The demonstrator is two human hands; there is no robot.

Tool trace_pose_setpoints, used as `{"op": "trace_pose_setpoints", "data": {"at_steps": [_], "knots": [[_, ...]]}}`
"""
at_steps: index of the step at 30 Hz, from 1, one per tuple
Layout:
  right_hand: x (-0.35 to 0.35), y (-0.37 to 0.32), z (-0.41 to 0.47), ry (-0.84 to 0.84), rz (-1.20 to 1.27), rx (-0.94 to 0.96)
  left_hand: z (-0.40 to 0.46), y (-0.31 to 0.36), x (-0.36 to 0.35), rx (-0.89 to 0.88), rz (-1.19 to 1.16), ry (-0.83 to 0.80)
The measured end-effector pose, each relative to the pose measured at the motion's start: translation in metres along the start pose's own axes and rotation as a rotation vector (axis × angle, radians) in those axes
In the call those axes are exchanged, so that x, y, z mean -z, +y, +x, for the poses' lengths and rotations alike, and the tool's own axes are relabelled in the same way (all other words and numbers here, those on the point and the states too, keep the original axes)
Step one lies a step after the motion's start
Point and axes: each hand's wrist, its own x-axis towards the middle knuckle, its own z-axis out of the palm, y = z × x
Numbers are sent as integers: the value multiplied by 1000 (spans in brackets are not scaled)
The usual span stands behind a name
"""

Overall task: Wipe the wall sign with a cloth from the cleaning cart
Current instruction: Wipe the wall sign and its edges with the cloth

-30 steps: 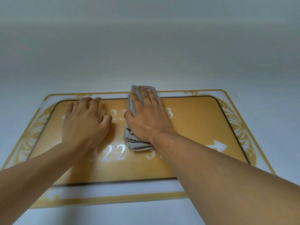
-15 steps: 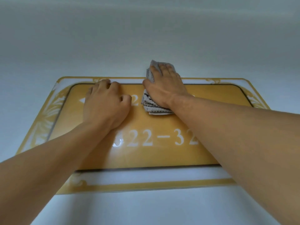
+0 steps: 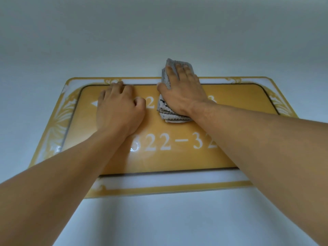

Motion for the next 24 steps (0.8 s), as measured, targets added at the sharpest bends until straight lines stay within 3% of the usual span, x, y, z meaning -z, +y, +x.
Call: {"op": "trace_pose_setpoints", "data": {"at_steps": [24], "knots": [[0,-12,-94,-13,-19,44,-41,-4,11,-13,-9,-44]]}}
